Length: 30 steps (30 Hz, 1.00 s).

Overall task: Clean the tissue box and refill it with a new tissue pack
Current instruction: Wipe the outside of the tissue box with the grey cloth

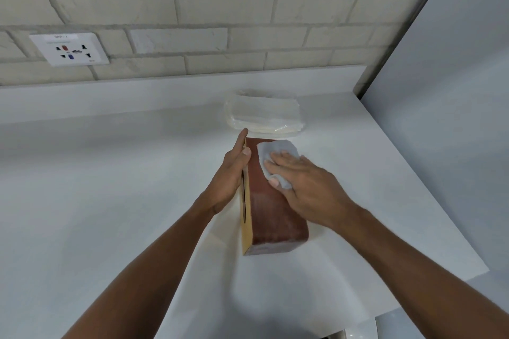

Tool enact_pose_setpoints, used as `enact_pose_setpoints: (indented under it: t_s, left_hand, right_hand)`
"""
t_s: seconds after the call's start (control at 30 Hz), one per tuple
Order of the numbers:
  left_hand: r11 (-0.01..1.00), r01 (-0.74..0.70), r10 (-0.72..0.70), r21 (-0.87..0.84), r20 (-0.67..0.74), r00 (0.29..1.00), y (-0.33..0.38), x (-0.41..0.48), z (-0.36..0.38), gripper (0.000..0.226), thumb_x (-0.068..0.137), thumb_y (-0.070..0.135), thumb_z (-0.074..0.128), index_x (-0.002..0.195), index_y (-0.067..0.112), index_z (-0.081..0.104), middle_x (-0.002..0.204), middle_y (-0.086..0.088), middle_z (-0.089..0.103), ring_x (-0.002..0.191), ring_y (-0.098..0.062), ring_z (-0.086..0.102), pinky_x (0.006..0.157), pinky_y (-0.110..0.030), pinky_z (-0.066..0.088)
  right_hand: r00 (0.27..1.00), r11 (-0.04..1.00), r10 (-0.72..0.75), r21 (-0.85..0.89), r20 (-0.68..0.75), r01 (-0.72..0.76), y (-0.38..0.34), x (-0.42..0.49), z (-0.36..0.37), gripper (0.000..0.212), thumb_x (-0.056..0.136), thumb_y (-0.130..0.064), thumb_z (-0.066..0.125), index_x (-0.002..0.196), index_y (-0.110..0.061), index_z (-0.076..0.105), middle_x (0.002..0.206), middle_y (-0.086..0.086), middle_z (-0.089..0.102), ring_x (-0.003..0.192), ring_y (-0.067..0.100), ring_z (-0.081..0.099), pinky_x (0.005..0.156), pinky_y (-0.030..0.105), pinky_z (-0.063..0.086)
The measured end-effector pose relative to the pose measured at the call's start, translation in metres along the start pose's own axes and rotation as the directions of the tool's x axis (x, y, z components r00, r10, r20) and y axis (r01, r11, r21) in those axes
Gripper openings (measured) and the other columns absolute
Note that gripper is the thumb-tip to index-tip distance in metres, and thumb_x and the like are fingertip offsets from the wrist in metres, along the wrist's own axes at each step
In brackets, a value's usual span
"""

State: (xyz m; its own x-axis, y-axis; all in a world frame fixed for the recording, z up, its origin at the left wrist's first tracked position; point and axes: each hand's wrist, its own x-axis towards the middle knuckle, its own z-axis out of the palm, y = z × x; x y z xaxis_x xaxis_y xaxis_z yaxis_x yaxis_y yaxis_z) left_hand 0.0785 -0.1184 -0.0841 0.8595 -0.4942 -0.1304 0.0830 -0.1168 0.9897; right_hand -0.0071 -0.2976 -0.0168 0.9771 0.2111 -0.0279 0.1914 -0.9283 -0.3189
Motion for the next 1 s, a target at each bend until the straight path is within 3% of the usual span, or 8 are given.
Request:
enact_pose_setpoints:
  t_s: [0.1,0.17,0.3,0.4,0.53,0.77,0.9,1.0]
  left_hand:
    - [0.999,-0.044,0.045,0.019,-0.045,0.998,-0.004,0.004,0.001,0.053,0.115,0.027,0.029,0.165,0.030,0.013,0.105,0.028,0.057,0.095,0.020,0.057,0.094,-0.010,0.044]
    - [1.000,-0.019,0.019,0.016,-0.050,0.999,-0.002,0.003,0.001,0.054,0.115,0.028,0.029,0.166,0.031,0.012,0.115,0.008,0.059,0.106,0.004,0.060,0.107,-0.020,0.041]
    - [1.000,-0.007,0.007,-0.008,-0.008,1.000,0.000,-0.001,0.001,0.055,0.113,0.049,0.028,0.165,0.043,0.011,0.150,0.041,0.026,0.146,0.004,0.021,0.122,-0.040,0.016]
    - [0.999,-0.023,0.022,-0.041,-0.018,1.000,0.000,0.001,0.001,0.065,0.106,0.054,0.034,0.165,0.036,0.015,0.154,0.030,0.031,0.146,0.002,0.025,0.128,-0.038,0.018]
    - [0.999,0.001,-0.001,0.041,-0.010,1.000,-0.002,0.002,-0.001,0.053,0.112,0.052,0.028,0.163,0.046,0.017,0.146,0.047,0.024,0.145,0.007,0.018,0.120,-0.044,0.016]
    - [0.997,-0.009,0.009,0.070,-0.001,1.000,-0.004,0.002,-0.001,0.050,0.113,0.051,0.028,0.162,0.045,0.022,0.131,0.055,0.032,0.134,0.021,0.028,0.117,-0.034,0.019]
    - [0.997,-0.071,0.072,0.042,-0.022,0.997,-0.005,0.005,0.001,0.052,0.107,0.047,0.034,0.157,0.033,0.030,0.113,0.039,0.049,0.100,0.032,0.046,0.095,-0.002,0.036]
    - [0.996,-0.037,0.038,0.079,-0.009,0.999,-0.005,0.004,-0.002,0.056,0.108,0.054,0.031,0.162,0.039,0.025,0.129,0.050,0.037,0.117,0.037,0.030,0.111,-0.021,0.024]
  right_hand:
    - [0.979,0.979,-0.204,0.009,0.023,0.203,-0.020,-0.010,0.014,0.048,0.105,-0.040,0.029,0.148,-0.026,0.044,0.158,-0.007,0.034,0.148,0.008,0.023,0.123,0.034,0.016]
    - [0.983,0.983,-0.178,0.045,0.040,0.176,-0.010,-0.013,0.011,0.045,0.106,-0.036,0.030,0.148,-0.030,0.043,0.158,-0.012,0.033,0.147,0.001,0.021,0.123,0.032,0.016]
    - [1.000,0.997,-0.012,0.074,0.021,0.010,-0.005,-0.004,0.002,0.043,0.106,-0.038,0.035,0.149,-0.033,0.040,0.159,-0.016,0.028,0.148,-0.001,0.015,0.121,0.037,0.023]
    - [0.978,0.978,-0.203,0.058,0.036,0.201,-0.012,-0.025,0.013,0.043,0.105,-0.033,0.037,0.147,-0.027,0.045,0.157,-0.009,0.035,0.148,0.004,0.021,0.123,0.033,0.015]
    - [1.000,0.994,-0.012,0.109,-0.003,0.012,0.000,-0.024,0.002,0.041,0.106,-0.041,0.034,0.145,-0.035,0.046,0.156,-0.018,0.034,0.145,-0.008,0.017,0.123,0.034,0.013]
    - [0.999,0.996,-0.038,0.084,-0.012,0.039,-0.005,-0.024,0.009,0.040,0.107,-0.035,0.037,0.146,-0.036,0.045,0.157,-0.018,0.033,0.146,-0.005,0.017,0.123,0.037,0.011]
    - [0.994,0.994,-0.106,0.035,-0.018,0.107,-0.022,-0.026,0.021,0.042,0.106,-0.036,0.038,0.147,-0.029,0.044,0.158,-0.008,0.035,0.148,0.006,0.021,0.122,0.036,0.013]
    - [0.999,0.998,-0.046,0.034,0.013,0.046,-0.012,-0.032,0.019,0.043,0.107,-0.038,0.033,0.150,-0.035,0.037,0.159,-0.015,0.028,0.148,-0.002,0.014,0.123,0.037,0.010]
